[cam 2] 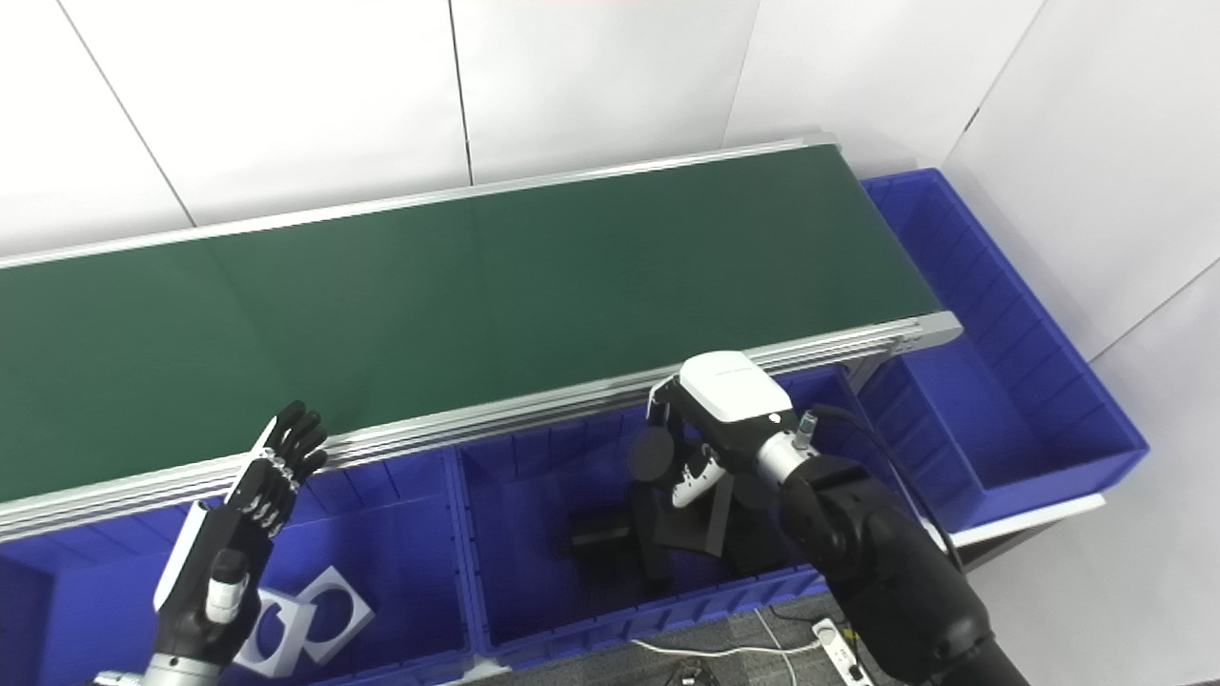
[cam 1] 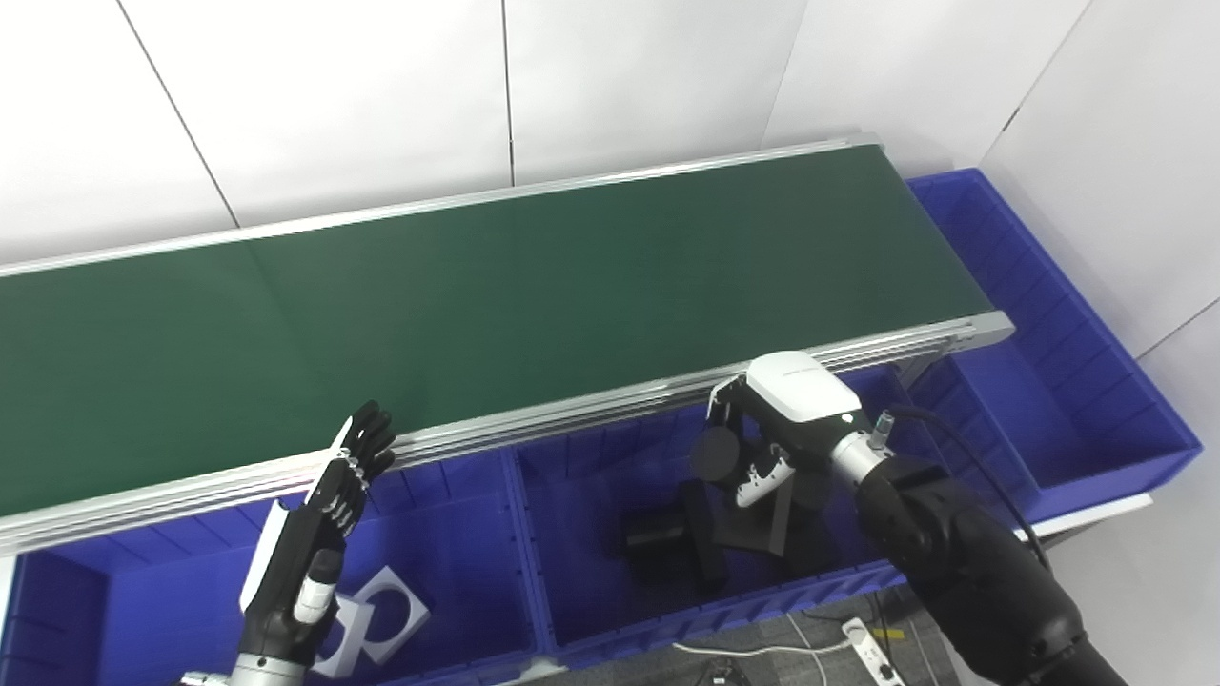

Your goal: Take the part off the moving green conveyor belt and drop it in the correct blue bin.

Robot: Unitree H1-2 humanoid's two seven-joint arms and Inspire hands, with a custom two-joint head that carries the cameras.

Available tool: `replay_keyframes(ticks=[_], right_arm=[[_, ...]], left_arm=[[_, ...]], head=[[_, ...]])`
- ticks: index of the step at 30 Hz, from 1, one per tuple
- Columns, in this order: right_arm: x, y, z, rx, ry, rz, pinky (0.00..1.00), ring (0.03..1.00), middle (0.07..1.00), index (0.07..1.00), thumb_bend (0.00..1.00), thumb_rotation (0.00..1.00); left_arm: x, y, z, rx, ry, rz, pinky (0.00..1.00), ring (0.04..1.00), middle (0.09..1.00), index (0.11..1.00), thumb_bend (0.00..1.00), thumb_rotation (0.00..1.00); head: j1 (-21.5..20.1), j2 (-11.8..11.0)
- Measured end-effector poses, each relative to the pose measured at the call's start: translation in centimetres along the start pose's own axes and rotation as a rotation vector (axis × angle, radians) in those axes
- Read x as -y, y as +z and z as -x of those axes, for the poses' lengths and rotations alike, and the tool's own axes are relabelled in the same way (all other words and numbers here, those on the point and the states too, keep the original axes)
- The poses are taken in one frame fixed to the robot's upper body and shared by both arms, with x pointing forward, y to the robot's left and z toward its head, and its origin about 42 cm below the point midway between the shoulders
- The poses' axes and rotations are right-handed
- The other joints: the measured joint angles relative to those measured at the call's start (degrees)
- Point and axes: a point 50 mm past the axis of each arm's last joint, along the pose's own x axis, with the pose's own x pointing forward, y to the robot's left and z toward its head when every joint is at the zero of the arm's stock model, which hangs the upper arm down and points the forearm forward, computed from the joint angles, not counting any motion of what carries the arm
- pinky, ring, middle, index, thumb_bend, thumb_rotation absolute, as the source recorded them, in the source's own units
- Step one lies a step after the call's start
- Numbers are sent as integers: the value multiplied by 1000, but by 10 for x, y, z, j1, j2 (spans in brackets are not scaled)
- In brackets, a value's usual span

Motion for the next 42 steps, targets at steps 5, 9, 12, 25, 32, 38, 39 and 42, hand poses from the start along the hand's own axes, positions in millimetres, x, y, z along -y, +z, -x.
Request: replay_keyframes(ticks=[5, 9, 12, 25, 32, 38, 39, 42], right_arm=[[-5, 5, -1, 14, 20, 11, 198, 262, 472, 485, 531, 0], [-6, 5, -2, 15, 35, 13, 276, 344, 436, 525, 524, 9], [-5, 6, -4, 17, 42, 11, 318, 395, 465, 512, 522, 83], [-2, 3, -2, 24, 41, -26, 221, 297, 383, 610, 1000, 457], [0, -1, 1, 23, 44, -12, 291, 391, 482, 630, 1000, 542], [-1, -1, 2, 23, 53, -13, 355, 454, 539, 638, 1000, 547], [-2, 0, 3, 23, 54, -13, 365, 465, 551, 637, 1000, 548], [-1, 0, 4, 26, 52, -15, 395, 495, 582, 630, 1000, 552]], left_arm=[[-1, 0, 0, 1, -2, 0, 925, 946, 961, 967, 869, 976], [-2, 0, 0, 1, 2, -1, 923, 949, 964, 964, 881, 969], [-1, 0, 0, 2, 3, -1, 932, 954, 968, 967, 884, 971], [-1, 0, 0, 1, 1, -2, 940, 961, 967, 970, 897, 964], [-1, 0, 0, 1, 3, -3, 926, 958, 969, 973, 901, 970], [-1, 0, 0, 1, 1, -3, 926, 956, 963, 972, 900, 962], [-1, 0, 0, 1, 0, -3, 932, 957, 963, 972, 900, 962], [-1, 0, 0, 1, 0, -3, 936, 957, 960, 972, 911, 967]], head=[[0, 0], [5, -1], [6, -1], [9, -3], [10, -2], [11, -3], [11, -3], [15, -3]])
